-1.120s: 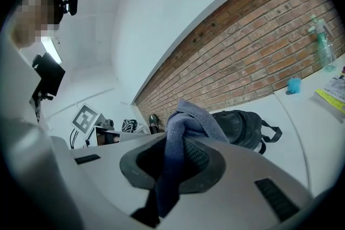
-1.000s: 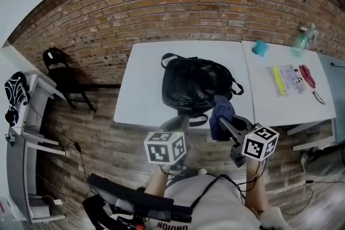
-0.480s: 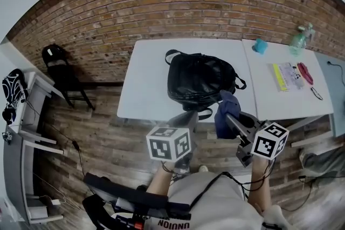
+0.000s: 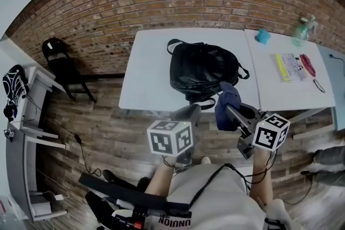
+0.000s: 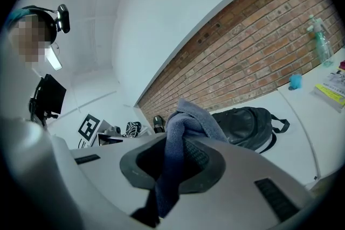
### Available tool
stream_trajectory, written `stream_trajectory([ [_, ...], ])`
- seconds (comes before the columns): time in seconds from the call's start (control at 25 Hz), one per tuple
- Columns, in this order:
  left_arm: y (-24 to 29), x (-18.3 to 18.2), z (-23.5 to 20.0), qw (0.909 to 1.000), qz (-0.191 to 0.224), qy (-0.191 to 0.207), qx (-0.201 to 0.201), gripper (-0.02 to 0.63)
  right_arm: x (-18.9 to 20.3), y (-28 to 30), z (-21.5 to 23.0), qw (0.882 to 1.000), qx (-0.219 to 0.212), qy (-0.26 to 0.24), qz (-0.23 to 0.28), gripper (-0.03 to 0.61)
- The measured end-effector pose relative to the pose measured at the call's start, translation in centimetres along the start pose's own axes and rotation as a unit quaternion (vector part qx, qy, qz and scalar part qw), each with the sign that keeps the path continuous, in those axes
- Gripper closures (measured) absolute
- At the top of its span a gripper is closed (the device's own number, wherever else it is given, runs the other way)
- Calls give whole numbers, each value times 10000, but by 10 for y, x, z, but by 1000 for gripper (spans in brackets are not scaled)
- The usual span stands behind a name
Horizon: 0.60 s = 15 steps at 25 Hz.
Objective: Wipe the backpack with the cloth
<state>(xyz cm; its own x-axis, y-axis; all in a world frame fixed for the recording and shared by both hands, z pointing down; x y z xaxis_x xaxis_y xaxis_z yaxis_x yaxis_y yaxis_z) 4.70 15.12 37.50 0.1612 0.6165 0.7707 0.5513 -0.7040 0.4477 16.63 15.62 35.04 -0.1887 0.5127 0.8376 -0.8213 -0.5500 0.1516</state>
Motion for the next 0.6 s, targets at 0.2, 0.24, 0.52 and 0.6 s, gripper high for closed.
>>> stream_trajectory([
  [0.2, 0, 0, -1, 10000, -11, 16, -11, 609, 0, 1, 0, 10000, 3, -14, -39, 540],
  [0.24, 1, 0, -1, 10000, -22, 18, -11, 609, 0, 1, 0, 10000, 11, -11, -49, 540],
  [0.52, 4, -2, 1, 10000, -7, 34, 0, 609, 0, 1, 7, 9999, 101, -56, -127, 540],
  [0.6, 4, -4, 0, 10000, 8, 24, -13, 609, 0, 2, 8, 9998, 114, -67, -148, 540],
])
Point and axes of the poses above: the fingertips, and each gripper's own axes: y forward along the fingers, z to its right, x out of its underside, the point moved 2 cm from there along -y, backward along the fingers, and after that the axes turned 5 degrees about -x, right-handed, at the moved point
